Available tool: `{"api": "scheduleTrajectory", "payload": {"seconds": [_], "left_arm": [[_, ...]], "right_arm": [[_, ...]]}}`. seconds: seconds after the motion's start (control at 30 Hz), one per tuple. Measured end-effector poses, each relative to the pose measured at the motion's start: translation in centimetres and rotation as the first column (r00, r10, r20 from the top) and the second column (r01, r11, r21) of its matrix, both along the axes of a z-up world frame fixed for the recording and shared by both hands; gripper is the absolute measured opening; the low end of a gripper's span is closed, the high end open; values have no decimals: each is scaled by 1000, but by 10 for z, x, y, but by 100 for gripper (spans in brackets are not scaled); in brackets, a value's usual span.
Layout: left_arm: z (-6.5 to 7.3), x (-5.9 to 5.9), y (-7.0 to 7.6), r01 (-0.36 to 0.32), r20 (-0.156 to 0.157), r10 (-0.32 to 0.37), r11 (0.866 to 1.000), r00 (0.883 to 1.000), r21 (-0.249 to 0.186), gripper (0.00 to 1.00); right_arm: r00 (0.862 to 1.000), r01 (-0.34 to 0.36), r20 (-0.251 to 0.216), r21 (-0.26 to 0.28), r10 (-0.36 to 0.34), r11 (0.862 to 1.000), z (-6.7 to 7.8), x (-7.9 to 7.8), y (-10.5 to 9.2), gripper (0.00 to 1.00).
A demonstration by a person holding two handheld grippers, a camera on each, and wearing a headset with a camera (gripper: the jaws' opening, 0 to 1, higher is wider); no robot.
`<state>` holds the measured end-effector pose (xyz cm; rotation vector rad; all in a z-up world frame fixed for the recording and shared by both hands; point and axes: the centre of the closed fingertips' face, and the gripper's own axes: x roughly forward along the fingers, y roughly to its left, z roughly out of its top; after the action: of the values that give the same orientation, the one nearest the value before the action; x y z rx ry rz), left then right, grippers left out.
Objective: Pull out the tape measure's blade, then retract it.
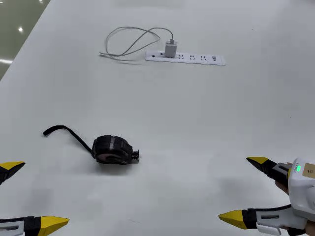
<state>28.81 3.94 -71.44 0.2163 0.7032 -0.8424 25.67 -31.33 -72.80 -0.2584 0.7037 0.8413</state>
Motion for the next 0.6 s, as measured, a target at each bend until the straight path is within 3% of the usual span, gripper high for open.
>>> {"api": "scheduleTrajectory", "payload": {"seconds": [0.6], "left_arm": [[2,1,-3,8,15,-8,1000,1000,3,99]], "right_arm": [[1000,-4,-3,-3,4,1000,0,-2,0,92]]}}
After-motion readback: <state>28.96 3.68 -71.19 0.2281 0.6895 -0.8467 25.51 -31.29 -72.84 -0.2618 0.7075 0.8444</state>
